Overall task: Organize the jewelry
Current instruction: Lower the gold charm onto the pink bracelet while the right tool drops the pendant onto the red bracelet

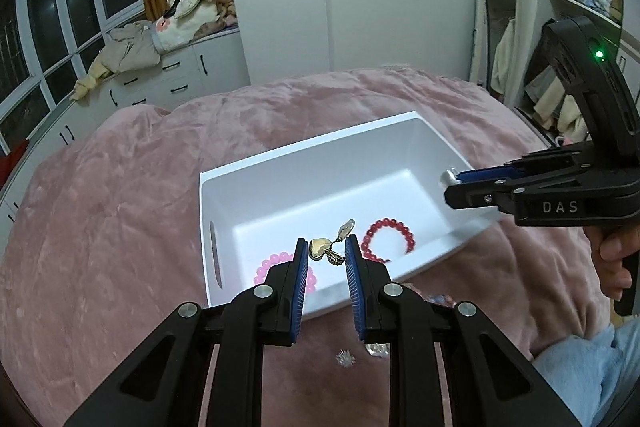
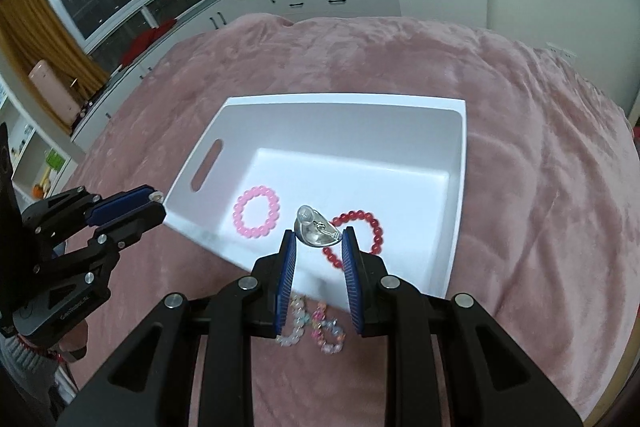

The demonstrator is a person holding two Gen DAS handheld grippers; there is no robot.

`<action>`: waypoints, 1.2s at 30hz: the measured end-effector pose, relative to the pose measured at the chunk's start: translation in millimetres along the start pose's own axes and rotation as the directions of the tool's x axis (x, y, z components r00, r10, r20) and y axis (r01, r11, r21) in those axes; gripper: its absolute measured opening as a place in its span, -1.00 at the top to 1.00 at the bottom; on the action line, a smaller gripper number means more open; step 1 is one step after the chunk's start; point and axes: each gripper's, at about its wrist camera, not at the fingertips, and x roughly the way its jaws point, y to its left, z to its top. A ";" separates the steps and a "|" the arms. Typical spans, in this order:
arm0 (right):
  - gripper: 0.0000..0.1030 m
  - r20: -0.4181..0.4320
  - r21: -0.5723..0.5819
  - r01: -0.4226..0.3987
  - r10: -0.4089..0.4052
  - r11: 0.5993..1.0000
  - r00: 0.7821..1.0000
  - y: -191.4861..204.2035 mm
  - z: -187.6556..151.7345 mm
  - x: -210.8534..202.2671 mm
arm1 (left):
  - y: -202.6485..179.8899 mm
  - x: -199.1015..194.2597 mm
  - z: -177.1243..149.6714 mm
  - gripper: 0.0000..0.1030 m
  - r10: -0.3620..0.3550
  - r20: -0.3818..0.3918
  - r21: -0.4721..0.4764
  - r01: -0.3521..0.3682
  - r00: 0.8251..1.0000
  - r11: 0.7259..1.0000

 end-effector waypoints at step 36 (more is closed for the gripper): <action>0.24 -0.037 -0.055 0.031 -0.033 0.998 0.999 1.6 11.7 54.0 | 36.1 89.7 -4.3 0.46 0.010 -0.186 -0.159 -0.040 0.982 0.987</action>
